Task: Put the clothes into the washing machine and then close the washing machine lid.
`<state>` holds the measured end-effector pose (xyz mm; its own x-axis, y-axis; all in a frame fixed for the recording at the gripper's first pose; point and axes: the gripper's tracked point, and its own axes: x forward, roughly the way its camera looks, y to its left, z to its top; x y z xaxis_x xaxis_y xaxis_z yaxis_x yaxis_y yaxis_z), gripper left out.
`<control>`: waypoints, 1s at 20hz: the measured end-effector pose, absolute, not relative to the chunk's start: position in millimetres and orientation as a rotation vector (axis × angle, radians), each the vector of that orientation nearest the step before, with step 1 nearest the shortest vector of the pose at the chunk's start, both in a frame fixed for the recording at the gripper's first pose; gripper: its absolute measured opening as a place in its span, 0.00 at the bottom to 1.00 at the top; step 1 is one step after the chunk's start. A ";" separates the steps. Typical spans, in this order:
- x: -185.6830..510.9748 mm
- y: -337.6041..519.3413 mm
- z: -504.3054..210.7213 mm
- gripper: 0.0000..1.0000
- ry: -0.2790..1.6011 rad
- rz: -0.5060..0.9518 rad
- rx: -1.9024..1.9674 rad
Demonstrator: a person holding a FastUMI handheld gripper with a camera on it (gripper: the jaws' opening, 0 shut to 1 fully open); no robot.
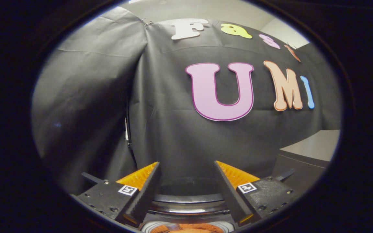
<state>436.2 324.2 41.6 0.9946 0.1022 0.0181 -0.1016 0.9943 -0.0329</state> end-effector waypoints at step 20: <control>399.1 323.0 32.5 0.97 -0.058 0.108 -0.028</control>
<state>399.1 323.0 32.5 0.9925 0.1089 0.0562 -0.1073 0.9937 -0.0314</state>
